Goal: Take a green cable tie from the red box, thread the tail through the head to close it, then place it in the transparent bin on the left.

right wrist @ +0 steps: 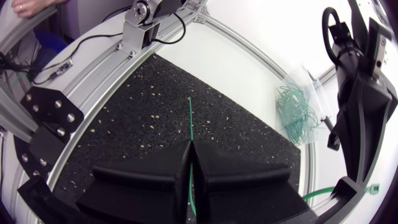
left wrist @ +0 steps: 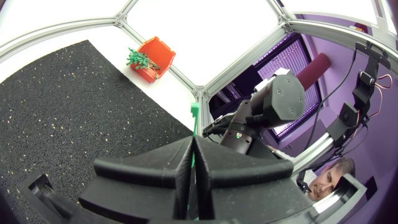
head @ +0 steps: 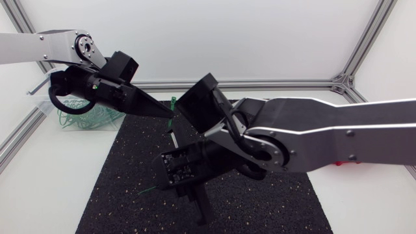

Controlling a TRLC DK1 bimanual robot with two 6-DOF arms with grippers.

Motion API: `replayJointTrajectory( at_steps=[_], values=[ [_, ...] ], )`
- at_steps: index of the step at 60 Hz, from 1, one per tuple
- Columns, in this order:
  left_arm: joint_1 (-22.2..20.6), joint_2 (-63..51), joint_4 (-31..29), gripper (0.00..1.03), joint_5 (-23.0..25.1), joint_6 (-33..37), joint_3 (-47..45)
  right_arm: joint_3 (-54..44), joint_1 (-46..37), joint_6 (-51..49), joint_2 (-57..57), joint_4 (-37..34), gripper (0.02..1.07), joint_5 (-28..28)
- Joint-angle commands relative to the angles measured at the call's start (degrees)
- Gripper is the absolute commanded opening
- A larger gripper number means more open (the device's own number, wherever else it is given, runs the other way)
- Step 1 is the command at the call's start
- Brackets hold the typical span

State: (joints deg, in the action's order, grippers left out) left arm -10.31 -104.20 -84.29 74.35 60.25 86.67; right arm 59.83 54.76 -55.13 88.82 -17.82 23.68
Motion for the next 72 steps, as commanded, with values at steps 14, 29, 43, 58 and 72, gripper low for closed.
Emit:
replayJointTrajectory(
  at_steps=[14, 29, 43, 58, 72],
  values=[
    [-1.7, -0.7, 5.0, 0.03, 1.0, 0.1, -1.9, 0.0, -2.2, 10.7, -5.5, -7.7, 0.07, 10.0],
    [-1.1, -1.8, 14.2, 0.03, -0.8, 0.2, -3.3, -1.6, -4.3, 12.4, -5.9, -7.9, 0.07, 10.1],
    [-0.3, -3.4, 24.5, 0.03, -2.5, 0.0, -7.4, -1.6, -7.5, 13.6, -5.6, -10.6, 0.07, 12.4],
    [-1.3, -2.3, 30.4, 0.03, -2.3, -0.3, -11.3, 1.5, -9.0, 17.1, -4.6, -16.8, 0.07, 13.7],
    [-3.8, 2.9, 45.0, 0.03, -6.0, -9.4, -17.3, 0.7, -9.1, 17.3, -7.6, -18.3, 0.07, 14.4]
  ],
)
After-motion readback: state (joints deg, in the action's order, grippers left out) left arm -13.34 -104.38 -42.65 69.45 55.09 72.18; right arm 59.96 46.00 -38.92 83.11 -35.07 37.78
